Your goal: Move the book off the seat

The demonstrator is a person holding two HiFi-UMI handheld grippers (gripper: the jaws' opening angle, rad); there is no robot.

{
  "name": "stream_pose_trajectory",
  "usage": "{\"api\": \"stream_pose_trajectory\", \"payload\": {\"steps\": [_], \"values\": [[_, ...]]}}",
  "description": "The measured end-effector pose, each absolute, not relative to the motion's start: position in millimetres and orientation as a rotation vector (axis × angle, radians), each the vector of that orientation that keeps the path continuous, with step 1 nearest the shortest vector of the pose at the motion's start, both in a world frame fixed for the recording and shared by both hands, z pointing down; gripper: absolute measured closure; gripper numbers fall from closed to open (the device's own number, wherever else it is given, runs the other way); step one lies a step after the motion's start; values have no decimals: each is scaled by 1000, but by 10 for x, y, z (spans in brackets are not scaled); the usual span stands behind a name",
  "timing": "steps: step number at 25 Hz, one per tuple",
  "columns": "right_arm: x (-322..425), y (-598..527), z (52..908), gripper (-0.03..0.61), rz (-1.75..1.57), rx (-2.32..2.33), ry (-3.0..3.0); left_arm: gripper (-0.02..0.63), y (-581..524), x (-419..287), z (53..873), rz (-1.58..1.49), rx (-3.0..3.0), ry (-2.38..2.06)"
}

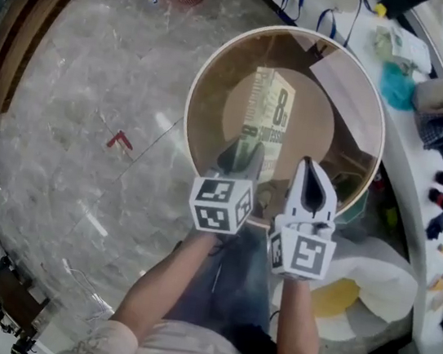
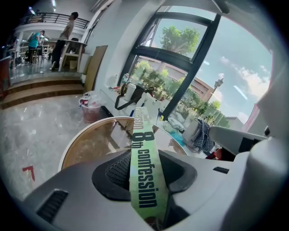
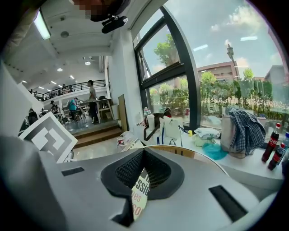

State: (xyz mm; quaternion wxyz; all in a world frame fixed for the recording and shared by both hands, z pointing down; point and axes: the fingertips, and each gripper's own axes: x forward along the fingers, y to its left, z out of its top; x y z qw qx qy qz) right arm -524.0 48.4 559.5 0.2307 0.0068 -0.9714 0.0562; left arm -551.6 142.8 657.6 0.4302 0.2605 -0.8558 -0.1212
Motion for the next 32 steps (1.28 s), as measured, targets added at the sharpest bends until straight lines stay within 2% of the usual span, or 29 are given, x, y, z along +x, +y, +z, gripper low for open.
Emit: {"api": "stream_pose_trajectory", "payload": {"steps": [14, 26, 32], "values": [[-5485, 797, 6117, 575, 143, -81, -2619, 438, 1564, -5715, 6877, -311, 686, -2114], [-5582, 897, 6475, 575, 153, -126, -2578, 385, 1787, -5869, 7320, -299, 660, -2096], [-5629, 924, 6582, 575, 146, -154, -2571, 397, 1830, -5809, 7570, -124, 663, -2091]]}}
